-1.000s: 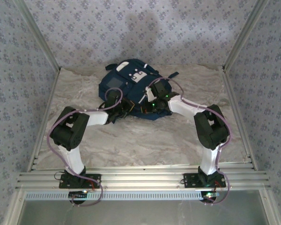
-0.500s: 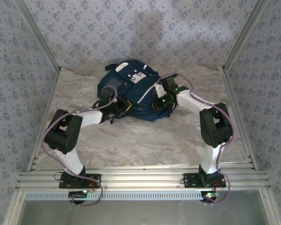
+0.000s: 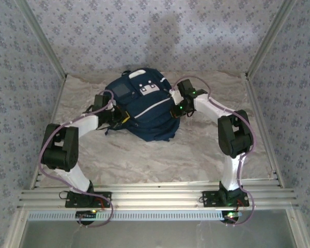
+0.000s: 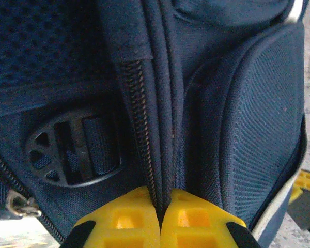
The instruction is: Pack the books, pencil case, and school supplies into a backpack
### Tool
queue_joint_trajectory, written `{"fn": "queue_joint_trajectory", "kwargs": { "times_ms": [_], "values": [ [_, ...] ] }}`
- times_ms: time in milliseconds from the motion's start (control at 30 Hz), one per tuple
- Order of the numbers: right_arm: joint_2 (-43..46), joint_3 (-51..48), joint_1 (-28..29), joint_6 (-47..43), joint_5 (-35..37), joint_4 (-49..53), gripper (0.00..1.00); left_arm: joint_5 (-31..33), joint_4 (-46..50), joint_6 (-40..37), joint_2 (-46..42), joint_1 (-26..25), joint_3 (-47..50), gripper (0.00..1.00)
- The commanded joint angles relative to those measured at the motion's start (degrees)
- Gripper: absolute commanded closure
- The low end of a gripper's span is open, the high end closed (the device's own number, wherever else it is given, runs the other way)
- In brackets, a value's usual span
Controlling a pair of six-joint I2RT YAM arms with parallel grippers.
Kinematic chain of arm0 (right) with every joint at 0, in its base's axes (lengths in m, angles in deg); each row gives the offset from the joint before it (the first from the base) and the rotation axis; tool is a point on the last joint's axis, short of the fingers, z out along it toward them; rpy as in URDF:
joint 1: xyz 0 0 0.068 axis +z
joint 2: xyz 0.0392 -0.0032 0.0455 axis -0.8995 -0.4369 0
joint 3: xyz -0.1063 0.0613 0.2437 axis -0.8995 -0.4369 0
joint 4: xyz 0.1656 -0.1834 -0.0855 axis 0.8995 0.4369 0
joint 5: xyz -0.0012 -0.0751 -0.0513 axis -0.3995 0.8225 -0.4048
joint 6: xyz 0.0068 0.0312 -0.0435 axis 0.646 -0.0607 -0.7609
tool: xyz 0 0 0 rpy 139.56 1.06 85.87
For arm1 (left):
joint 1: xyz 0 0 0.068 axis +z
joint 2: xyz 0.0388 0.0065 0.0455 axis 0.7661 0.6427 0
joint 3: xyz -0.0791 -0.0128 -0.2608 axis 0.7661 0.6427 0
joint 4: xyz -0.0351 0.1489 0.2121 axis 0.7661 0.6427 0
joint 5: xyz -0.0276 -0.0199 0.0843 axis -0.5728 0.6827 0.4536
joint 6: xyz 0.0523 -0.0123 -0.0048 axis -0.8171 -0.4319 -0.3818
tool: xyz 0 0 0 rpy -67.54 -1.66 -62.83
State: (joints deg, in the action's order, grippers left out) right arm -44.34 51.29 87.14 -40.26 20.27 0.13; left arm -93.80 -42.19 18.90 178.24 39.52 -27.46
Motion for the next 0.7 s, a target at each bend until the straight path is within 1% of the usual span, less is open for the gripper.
{"fn": "queue_joint_trajectory", "kwargs": {
  "times_ms": [0, 200, 367, 400, 433, 467, 533, 633, 667],
  "values": [
    [0.85, -0.4, 2.56, 0.21, -0.42, 4.38, 1.0, 5.14, 4.81, -5.69, -0.02, 4.76, -3.34, 1.0],
    [1.92, -2.67, 11.23, 5.39, -7.69, 3.22, 1.0, 3.26, 3.52, -5.25, 6.89, 5.0, -10.93, 1.0],
    [1.81, -2.52, 17.17, 13.15, -15.73, -4.03, 1.0, 1.4, 4.65, -5.4, 11.7, 4.61, -17.43, 1.0],
    [1.48, -2.06, 17.79, 14.45, -17.53, -5.34, 1.0, 1.24, 5.07, -5.59, 12.07, 4.38, -18.26, 0.97],
    [0.79, -1.34, 18.24, 15.98, -19.17, -6.8, 1.0, 1.01, 5.94, -5.85, 12.33, 4.09, -19.2, 0.86],
    [0.12, -0.69, 18.55, 17.31, -20.11, -8.08, 1.0, 0.75, 7.38, -6.49, 12.48, 3.83, -20.25, 0.74],
    [-1.31, 0.89, 18.54, 18.54, -20.66, -9.26, 1.0, 0.34, 10.56, -7.6, 12.27, 3.71, -21.76, 0.61],
    [-3.35, 2.92, 17.83, 19.96, -19.03, -8.98, 1.0, 1.05, 13.0, -8.9, 9.16, 3.93, -20.35, 0.51],
    [-3.81, 3.22, 17.42, 20.53, -18.9, -9.36, 1.0, 1.64, 14.01, -9.19, 7.43, 4.03, -19.47, 0.5]
  ]
}}
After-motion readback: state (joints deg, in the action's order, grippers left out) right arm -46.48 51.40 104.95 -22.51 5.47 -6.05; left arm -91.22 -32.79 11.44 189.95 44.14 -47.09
